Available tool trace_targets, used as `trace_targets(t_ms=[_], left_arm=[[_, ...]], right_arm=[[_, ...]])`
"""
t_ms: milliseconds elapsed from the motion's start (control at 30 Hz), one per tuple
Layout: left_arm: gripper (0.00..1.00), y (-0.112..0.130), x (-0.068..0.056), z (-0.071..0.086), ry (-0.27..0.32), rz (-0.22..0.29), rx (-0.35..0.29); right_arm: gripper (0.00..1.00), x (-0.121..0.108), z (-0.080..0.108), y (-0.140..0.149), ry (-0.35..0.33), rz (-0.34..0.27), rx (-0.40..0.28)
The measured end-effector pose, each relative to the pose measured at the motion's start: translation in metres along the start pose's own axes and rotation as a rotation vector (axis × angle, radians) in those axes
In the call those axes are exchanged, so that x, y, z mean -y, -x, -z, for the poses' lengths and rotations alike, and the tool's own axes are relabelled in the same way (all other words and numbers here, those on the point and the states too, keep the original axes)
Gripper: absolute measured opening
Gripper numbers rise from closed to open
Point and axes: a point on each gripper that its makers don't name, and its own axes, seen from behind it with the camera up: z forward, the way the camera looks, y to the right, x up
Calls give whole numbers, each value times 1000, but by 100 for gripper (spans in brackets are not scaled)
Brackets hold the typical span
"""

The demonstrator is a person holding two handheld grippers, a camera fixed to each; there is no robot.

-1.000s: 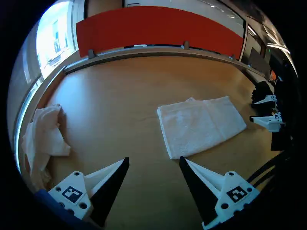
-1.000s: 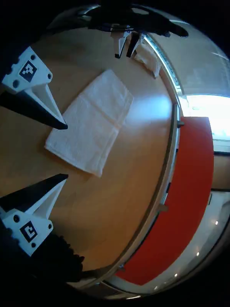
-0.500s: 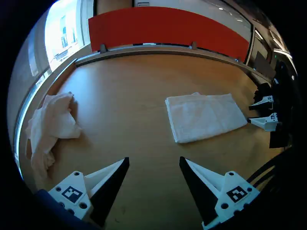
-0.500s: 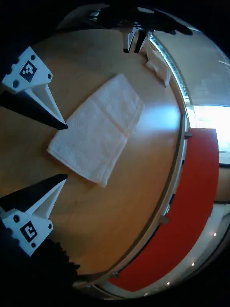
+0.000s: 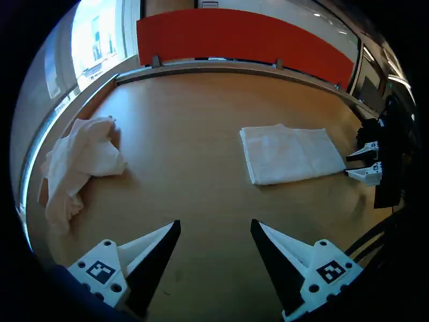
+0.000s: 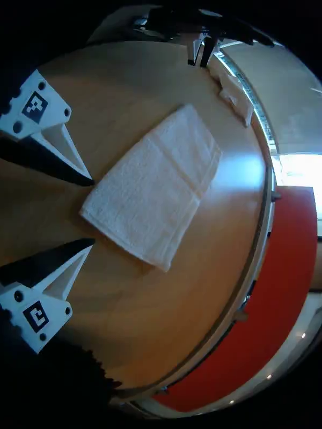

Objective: Fold towel

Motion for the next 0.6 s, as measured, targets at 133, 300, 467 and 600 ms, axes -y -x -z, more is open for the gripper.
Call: trace_targets(t_ms=[133,300,467,600], left_arm=[[97,5,1,4,0,13,3],[97,10,2,8,0,23,7],[97,15,3,11,-3,23,12],[97,17,2,13,-2,27,15]], right_arm=[[65,2,-2,5,-23,5,14],[55,3,-3,8,-43,8,28],[42,5,-3,8,-62,0,32],[30,3,-3,8,-63,-8,32]])
